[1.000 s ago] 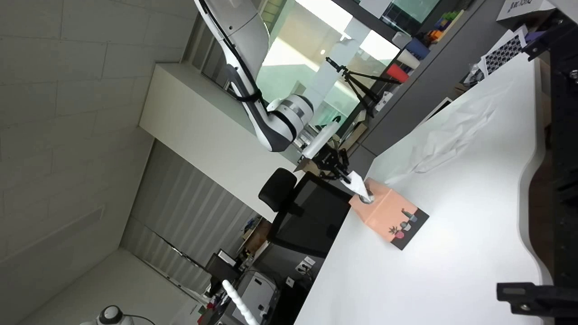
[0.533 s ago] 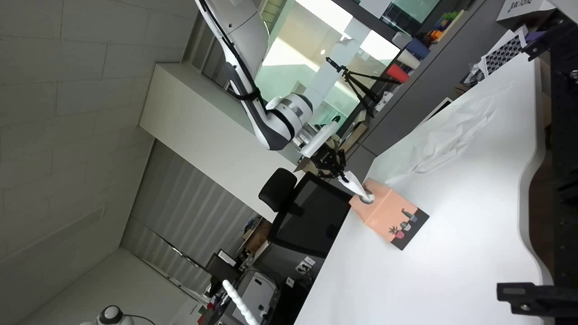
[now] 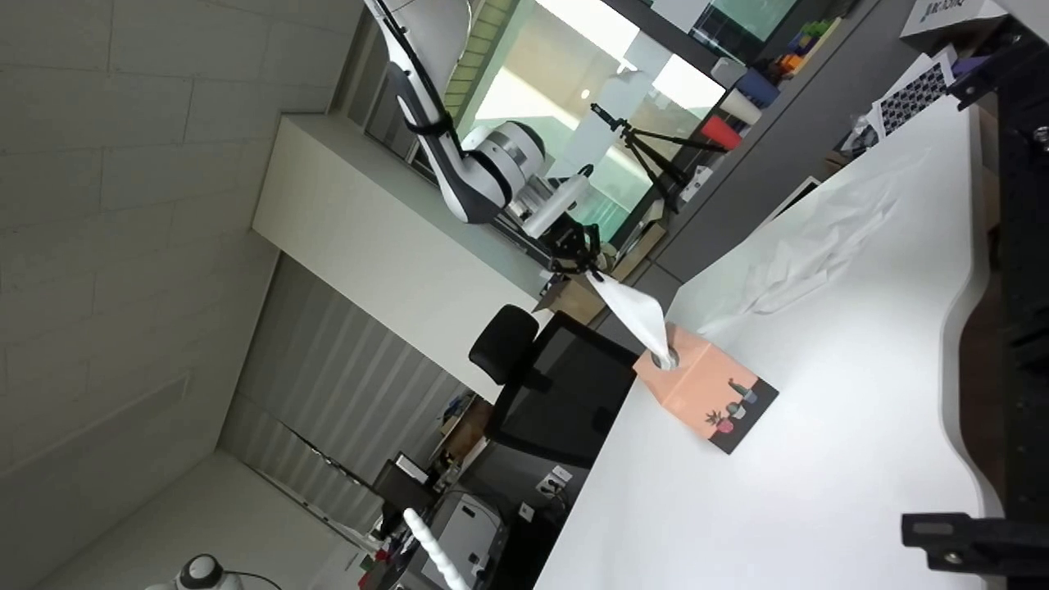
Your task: Remove two pieces of tissue from the tissue box and put them on the table
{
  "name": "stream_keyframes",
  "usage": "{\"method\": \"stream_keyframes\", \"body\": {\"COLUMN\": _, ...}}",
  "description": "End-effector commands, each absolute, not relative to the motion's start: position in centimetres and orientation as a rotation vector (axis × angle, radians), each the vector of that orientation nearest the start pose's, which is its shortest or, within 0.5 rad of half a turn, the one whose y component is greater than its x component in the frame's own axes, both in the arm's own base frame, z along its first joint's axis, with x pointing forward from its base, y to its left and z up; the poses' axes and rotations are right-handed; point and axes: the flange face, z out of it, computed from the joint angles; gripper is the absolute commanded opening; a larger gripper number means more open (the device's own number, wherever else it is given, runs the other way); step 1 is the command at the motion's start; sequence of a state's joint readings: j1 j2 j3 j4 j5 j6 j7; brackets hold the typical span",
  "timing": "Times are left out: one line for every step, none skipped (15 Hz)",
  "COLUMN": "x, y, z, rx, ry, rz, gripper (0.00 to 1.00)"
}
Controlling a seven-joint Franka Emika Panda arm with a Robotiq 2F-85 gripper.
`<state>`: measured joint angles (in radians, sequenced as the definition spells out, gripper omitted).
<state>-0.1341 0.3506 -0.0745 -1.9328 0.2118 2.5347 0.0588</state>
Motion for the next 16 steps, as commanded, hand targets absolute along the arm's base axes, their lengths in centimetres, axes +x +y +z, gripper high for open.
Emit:
{"method": "stream_keyframes", "body": {"x": 61.9, "y": -17.2, "z": 36.1, "rx": -2.968, "ry": 0.77, "rz": -0.48, "gripper": 0.0}}
{"method": "stream_keyframes", "body": {"x": 61.6, "y": -18.7, "z": 36.4, "rx": -2.988, "ry": 0.82, "rz": -0.502, "gripper": 0.0}}
{"method": "stream_keyframes", "body": {"x": 61.2, "y": -20.1, "z": 36.3, "rx": -3.009, "ry": 0.863, "rz": -0.511, "gripper": 0.0}}
{"method": "stream_keyframes", "body": {"x": 60.8, "y": -21.8, "z": 35.9, "rx": -3.031, "ry": 0.921, "rz": -0.512, "gripper": 0.0}}
{"method": "stream_keyframes", "body": {"x": 60.4, "y": -23.5, "z": 35.4, "rx": -3.048, "ry": 0.981, "rz": -0.52, "gripper": 0.0}}
{"method": "stream_keyframes", "body": {"x": 59.9, "y": -25.3, "z": 34.4, "rx": -3.058, "ry": 1.054, "rz": -0.516, "gripper": 0.0}}
{"method": "stream_keyframes", "body": {"x": 59.5, "y": -27.1, "z": 33.4, "rx": -3.061, "ry": 1.124, "rz": -0.512, "gripper": 0.0}}
{"method": "stream_keyframes", "body": {"x": 59.0, "y": -28.9, "z": 31.9, "rx": -3.065, "ry": 1.191, "rz": -0.501, "gripper": 0.0}}
{"method": "stream_keyframes", "body": {"x": 58.5, "y": -30.3, "z": 30.7, "rx": -3.066, "ry": 1.244, "rz": -0.492, "gripper": 0.0}}
{"method": "stream_keyframes", "body": {"x": 58.0, "y": -31.7, "z": 29.2, "rx": -3.061, "ry": 1.297, "rz": -0.475, "gripper": 0.0}}
{"method": "stream_keyframes", "body": {"x": 57.6, "y": -32.8, "z": 27.6, "rx": -3.063, "ry": 1.329, "rz": -0.458, "gripper": 0.0}}
{"method": "stream_keyframes", "body": {"x": 57.3, "y": -33.7, "z": 25.8, "rx": -3.063, "ry": 1.352, "rz": -0.433, "gripper": 0.0}}
{"method": "stream_keyframes", "body": {"x": 56.9, "y": -34.5, "z": 24.4, "rx": -3.06, "ry": 1.361, "rz": -0.416, "gripper": 0.0}}
{"method": "stream_keyframes", "body": {"x": 56.7, "y": -35.4, "z": 22.9, "rx": -3.059, "ry": 1.361, "rz": -0.404, "gripper": 0.0}}
{"method": "stream_keyframes", "body": {"x": 56.6, "y": -35.9, "z": 21.5, "rx": -3.062, "ry": 1.368, "rz": -0.384, "gripper": 0.0}}
{"method": "stream_keyframes", "body": {"x": 56.6, "y": -36.3, "z": 20.0, "rx": -3.067, "ry": 1.37, "rz": -0.351, "gripper": 0.0}}
